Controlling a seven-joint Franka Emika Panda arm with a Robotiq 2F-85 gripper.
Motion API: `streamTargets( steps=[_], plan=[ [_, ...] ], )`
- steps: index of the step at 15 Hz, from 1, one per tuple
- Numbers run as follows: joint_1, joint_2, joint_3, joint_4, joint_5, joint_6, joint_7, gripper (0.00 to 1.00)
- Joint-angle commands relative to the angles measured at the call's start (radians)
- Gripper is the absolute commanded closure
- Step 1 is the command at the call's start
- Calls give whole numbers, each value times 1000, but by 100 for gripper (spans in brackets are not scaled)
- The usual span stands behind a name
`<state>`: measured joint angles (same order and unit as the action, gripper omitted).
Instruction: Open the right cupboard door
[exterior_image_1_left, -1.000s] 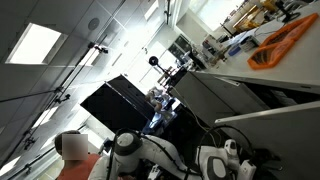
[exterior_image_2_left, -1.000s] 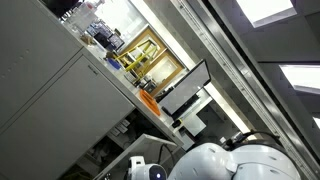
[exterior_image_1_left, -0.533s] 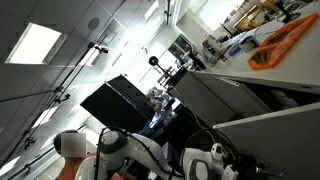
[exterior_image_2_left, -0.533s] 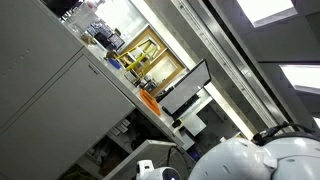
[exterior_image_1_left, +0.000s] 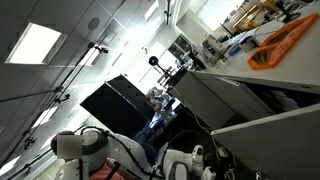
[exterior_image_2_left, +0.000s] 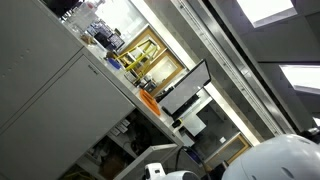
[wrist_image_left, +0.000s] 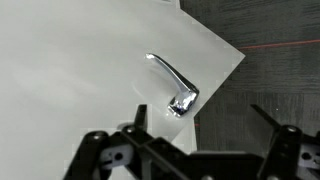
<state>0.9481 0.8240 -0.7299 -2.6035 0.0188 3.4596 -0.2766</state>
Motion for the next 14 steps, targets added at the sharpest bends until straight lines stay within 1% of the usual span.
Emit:
streamTargets(
  steps=[1, 4, 5, 7, 8, 9, 10, 12, 13, 14],
  plan=[
    [84, -176, -55, -121, -17, 0, -83, 0],
    [136, -279, -87, -173, -29, 0, -137, 0],
    [135, -317, -85, -196, -34, 0, -148, 0],
    [178, -368, -117, -239, -18, 0, -180, 0],
    [163, -368, -106, -225, -17, 0, -183, 0],
    [109, -351, -66, -181, -31, 0, -175, 0],
    [117, -366, -72, -184, -21, 0, -179, 0],
    [135, -385, -94, -172, -7, 0, -190, 0],
    [162, -407, -121, -190, 6, 0, -197, 0],
    [204, -443, -164, -221, 19, 0, -216, 0]
  ],
)
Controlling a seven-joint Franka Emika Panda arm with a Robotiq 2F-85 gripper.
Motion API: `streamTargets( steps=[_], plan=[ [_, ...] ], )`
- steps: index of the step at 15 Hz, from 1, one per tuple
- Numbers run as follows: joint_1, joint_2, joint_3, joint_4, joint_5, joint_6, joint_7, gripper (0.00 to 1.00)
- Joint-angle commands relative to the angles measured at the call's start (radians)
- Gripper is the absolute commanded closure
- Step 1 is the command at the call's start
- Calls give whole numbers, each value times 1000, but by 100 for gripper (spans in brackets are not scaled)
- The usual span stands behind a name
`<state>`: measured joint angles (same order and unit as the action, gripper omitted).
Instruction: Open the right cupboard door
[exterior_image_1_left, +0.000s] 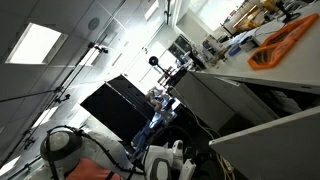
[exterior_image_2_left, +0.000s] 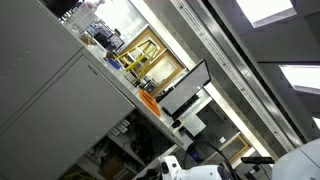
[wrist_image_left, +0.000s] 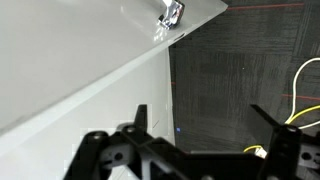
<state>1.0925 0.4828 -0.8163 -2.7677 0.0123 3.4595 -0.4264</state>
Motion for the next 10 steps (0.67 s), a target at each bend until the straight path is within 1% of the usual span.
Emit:
streamTargets(
  steps=[1, 2, 4, 5, 6, 7, 8, 10],
  plan=[
    [13, -79, -49, -14, 7, 0, -52, 0],
    [2, -80, -48, -3, -1, 0, -53, 0],
    [78, -125, -127, -45, 7, 0, -76, 0],
    [31, -113, -95, -15, 0, 0, -82, 0],
    [22, -109, -92, -2, -8, 0, -83, 0],
    [67, -130, -136, -26, -7, 0, -91, 0],
    [36, -77, -91, -1, 1, 0, -47, 0],
    [48, -86, -109, -3, 1, 0, -58, 0]
  ],
)
